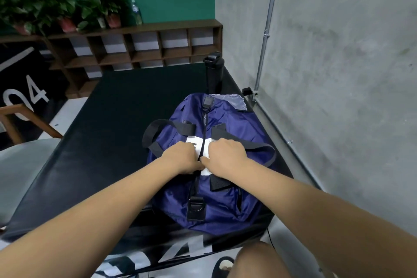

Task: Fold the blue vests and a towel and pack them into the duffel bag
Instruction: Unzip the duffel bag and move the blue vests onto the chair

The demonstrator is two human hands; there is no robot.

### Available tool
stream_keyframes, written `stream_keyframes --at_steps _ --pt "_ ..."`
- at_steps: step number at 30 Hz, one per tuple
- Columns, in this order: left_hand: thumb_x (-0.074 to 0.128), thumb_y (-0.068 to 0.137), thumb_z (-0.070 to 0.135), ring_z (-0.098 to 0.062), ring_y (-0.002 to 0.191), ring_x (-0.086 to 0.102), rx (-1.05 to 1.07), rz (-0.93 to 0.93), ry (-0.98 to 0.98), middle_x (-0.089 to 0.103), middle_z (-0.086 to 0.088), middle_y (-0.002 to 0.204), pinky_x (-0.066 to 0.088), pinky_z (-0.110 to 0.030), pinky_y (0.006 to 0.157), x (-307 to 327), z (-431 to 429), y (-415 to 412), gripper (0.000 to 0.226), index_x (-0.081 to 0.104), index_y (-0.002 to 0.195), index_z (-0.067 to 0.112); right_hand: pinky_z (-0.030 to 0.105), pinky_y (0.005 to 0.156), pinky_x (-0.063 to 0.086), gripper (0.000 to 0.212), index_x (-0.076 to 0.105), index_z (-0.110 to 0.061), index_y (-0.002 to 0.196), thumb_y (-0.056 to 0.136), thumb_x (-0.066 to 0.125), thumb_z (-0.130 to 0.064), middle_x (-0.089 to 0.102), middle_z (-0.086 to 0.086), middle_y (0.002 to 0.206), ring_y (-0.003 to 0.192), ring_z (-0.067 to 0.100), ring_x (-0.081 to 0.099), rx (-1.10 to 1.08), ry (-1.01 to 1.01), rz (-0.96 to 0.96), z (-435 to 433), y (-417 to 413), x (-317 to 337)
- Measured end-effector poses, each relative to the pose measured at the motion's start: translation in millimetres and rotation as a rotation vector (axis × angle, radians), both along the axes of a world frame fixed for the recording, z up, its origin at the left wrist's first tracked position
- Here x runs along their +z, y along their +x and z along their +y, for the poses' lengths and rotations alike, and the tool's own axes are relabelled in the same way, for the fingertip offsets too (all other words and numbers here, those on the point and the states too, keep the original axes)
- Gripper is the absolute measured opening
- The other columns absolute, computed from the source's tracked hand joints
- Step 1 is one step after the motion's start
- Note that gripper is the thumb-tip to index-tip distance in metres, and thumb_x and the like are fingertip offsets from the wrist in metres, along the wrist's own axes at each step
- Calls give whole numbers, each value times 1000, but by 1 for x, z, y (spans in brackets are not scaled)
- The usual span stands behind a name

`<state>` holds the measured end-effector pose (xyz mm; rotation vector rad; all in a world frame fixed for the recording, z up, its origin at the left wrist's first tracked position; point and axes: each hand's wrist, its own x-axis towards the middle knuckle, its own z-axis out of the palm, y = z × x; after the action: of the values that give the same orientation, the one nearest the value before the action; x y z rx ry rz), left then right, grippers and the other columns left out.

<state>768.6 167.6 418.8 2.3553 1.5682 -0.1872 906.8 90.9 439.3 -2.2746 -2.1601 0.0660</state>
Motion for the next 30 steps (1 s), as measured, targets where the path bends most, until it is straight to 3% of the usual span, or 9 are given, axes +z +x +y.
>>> stream_keyframes --at_steps 5,10,13,19,21,23,25,28,30 --pt "66 90 43 -24 77 63 -17 -47 -2 60 -1 74 44 -34 64 9 -1 -3 36 54 68 17 38 79 50 41 66 -14 119 103 57 -51 68 9 120 106 33 67 -70 -125 25 17 3 -14" --pt "62 95 31 -30 76 63 27 -210 102 69 -13 79 47 -40 64 36 -7 -18 33 61 76 4 38 77 48 60 69 -17 117 94 55 -71 69 6 114 105 32 68 -121 -127 32 23 -5 -18" --pt "65 93 30 -21 65 57 92 -352 162 66 -7 74 44 -36 57 54 -8 -30 28 56 73 12 37 77 49 65 69 -15 119 95 51 -73 68 6 115 107 31 67 -128 -170 -5 26 -10 -15" --pt "69 87 21 -15 69 63 130 -559 266 69 2 76 43 -30 59 92 -5 -55 13 56 86 20 37 81 49 40 65 -13 132 102 55 -37 65 9 131 116 32 66 -97 -199 -56 29 -17 1" --pt "66 90 15 -17 69 64 121 -633 242 72 3 79 47 -32 63 100 -5 -64 17 54 98 24 37 78 46 31 67 -11 125 103 56 -29 66 10 124 111 34 65 -125 -164 39 28 -6 10" --pt "60 94 12 -20 67 62 106 -653 240 71 2 79 47 -32 62 104 -5 -71 19 52 103 27 35 71 44 22 66 -8 101 104 53 -25 65 9 105 101 36 65 -173 -92 191 24 13 22" --pt "53 98 12 -19 60 57 93 -660 253 68 1 77 46 -31 57 107 -6 -72 19 55 100 30 36 65 42 31 55 -10 78 103 51 -28 60 9 85 88 36 62 -221 16 325 18 38 40" --pt "48 99 10 -7 51 48 66 -688 310 60 4 69 40 -20 53 113 -8 -61 25 64 94 29 42 71 58 33 58 -4 76 98 50 -27 71 15 79 81 40 72 -275 156 510 7 77 69" --pt "46 101 8 -3 66 54 20 -709 376 59 8 81 38 -14 61 120 -10 -48 32 68 92 30 43 63 61 32 59 -3 77 99 50 -25 74 17 74 65 38 76 -320 232 658 0 98 87"
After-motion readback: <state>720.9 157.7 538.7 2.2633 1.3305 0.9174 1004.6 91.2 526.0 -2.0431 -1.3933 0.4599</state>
